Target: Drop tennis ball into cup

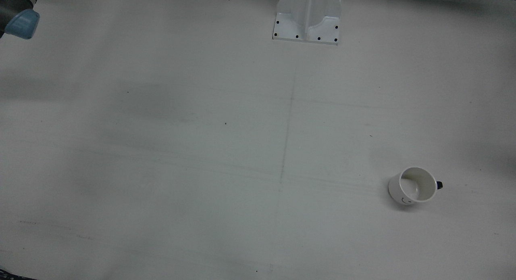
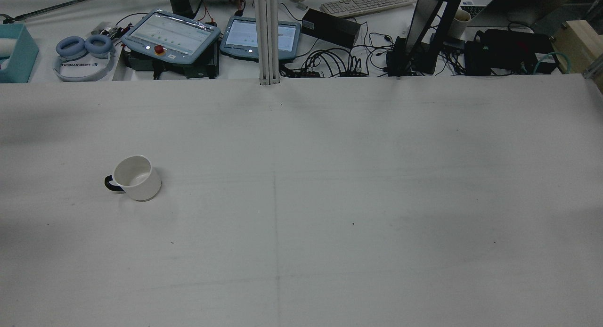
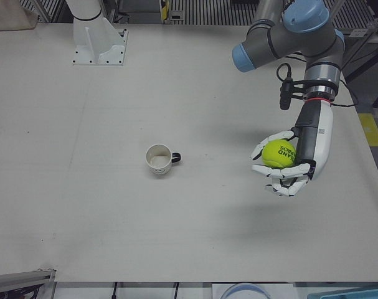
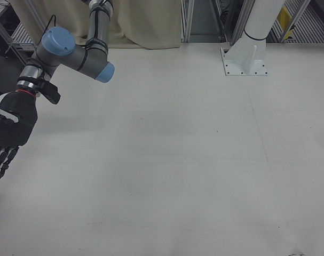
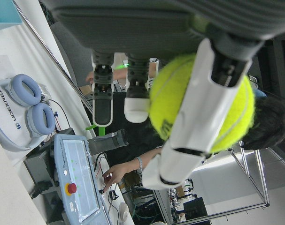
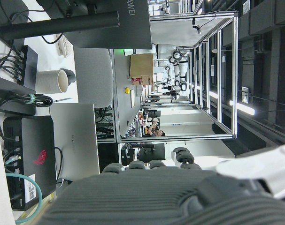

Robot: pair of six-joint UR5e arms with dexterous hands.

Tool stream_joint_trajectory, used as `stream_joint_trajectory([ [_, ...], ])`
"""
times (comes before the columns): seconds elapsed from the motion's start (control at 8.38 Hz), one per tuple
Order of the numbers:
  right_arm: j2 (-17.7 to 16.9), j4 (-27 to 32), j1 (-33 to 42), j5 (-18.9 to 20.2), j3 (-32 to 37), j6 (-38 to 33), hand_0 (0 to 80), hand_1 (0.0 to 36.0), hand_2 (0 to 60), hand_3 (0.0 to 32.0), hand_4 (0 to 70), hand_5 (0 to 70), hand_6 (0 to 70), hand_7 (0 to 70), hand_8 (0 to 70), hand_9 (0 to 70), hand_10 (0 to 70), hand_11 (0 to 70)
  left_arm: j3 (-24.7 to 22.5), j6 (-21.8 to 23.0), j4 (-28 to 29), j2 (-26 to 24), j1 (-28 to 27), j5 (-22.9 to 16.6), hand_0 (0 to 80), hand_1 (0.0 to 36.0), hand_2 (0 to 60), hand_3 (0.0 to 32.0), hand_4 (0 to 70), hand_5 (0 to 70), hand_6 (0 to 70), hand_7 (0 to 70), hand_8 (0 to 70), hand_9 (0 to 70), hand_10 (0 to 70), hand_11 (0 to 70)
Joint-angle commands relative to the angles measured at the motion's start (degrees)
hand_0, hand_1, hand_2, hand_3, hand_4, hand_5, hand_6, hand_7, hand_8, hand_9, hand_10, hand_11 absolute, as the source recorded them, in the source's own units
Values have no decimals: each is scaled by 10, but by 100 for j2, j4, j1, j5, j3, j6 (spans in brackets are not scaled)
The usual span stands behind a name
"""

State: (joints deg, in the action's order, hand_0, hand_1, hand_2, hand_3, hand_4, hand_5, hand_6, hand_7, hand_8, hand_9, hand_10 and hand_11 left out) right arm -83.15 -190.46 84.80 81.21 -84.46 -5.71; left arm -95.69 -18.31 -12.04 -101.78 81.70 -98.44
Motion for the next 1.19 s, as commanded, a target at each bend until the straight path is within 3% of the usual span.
stream_joint_trajectory([
  [0.0,0,0,1,0,-9,0,0,0,0,0,0,0,0,0,0,0,0,0,-11,11,0,1,3,0,800,360,600,0,700,164,227,670,502,700,256,396],
  [0.12,0,0,1,0,0,0,0,0,0,0,0,0,0,0,0,0,0,0,-11,37,0,1,4,0,800,360,600,0,700,158,203,590,442,654,248,387],
  [0.24,0,0,1,0,0,0,0,0,0,0,0,0,0,0,0,0,0,0,-11,46,0,1,12,0,800,360,600,0,700,156,197,570,423,626,246,384],
  [0.36,0,0,1,0,0,0,0,0,0,0,0,0,0,0,0,0,0,0,-20,46,0,1,12,0,800,360,600,0,700,157,205,604,431,641,250,390],
  [0.48,-9,0,1,0,0,0,0,0,0,0,0,0,0,0,0,0,0,0,-20,55,0,1,12,0,800,360,600,0,700,163,252,700,489,700,271,416],
  [0.72,0,0,-7,0,0,0,0,0,0,0,0,0,0,0,0,0,0,0,-46,117,0,9,12,0,800,360,599,0,700,180,319,700,621,700,334,493],
  [1.07,0,0,1,0,0,0,0,0,0,0,0,0,0,0,0,0,0,0,-117,117,0,18,12,0,800,360,600,0,700,180,316,700,624,700,333,493],
])
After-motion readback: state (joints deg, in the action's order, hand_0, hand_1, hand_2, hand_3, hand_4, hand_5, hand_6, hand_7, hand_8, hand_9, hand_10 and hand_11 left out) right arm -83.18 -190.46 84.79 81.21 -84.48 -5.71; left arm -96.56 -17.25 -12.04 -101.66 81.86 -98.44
